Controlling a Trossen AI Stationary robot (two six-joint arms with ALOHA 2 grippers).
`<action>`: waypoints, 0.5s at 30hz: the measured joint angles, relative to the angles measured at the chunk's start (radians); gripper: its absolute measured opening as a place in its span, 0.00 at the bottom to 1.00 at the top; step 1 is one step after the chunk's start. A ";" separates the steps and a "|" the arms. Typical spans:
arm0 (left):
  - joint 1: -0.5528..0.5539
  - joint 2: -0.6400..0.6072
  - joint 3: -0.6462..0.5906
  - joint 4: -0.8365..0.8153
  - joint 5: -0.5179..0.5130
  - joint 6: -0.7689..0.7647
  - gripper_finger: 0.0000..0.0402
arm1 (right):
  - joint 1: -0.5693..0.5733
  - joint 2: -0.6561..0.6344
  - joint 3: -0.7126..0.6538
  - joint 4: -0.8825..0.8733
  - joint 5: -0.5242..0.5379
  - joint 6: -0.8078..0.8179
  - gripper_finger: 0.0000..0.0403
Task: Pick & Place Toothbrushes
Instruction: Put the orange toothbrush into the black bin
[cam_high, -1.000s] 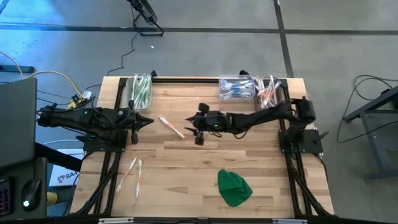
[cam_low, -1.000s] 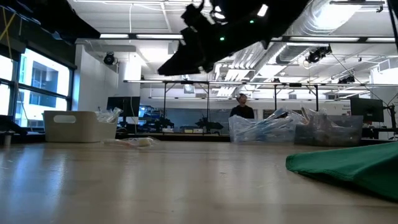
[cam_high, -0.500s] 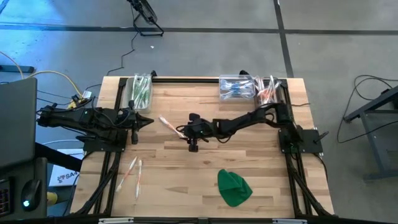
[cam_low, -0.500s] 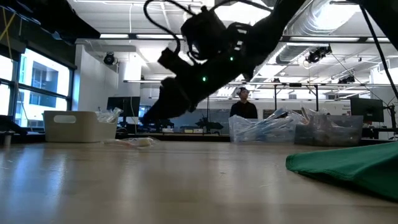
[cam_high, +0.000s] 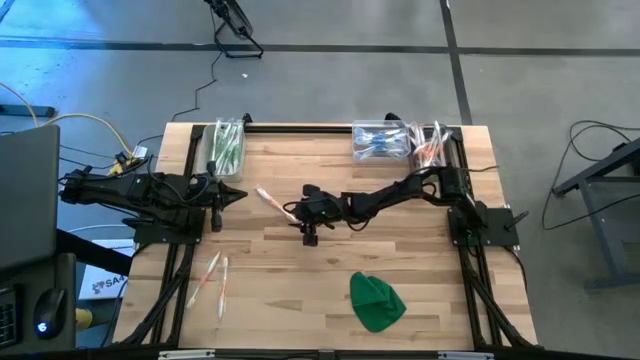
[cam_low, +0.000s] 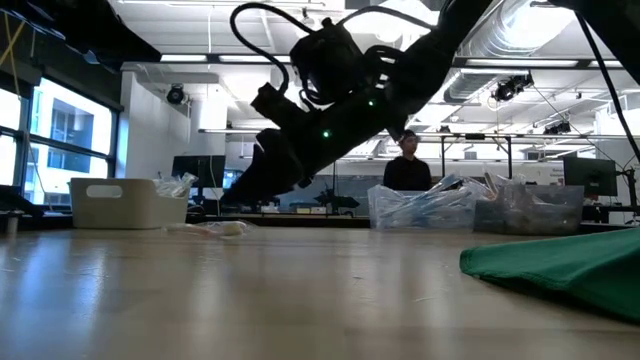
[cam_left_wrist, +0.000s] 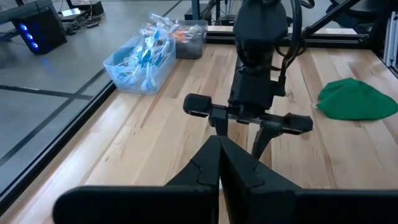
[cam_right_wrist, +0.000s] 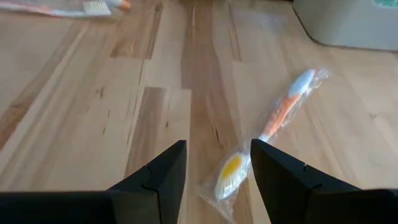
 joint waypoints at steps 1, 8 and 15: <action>0.000 0.000 0.000 0.000 0.000 0.000 0.00 | -0.001 0.000 0.000 -0.004 0.002 0.000 0.43; 0.000 0.000 0.000 0.000 0.000 0.000 0.00 | -0.008 0.009 0.000 0.008 0.004 0.000 0.43; 0.000 0.000 0.000 -0.001 0.000 -0.004 0.00 | -0.007 0.094 -0.003 0.077 0.003 -0.011 0.43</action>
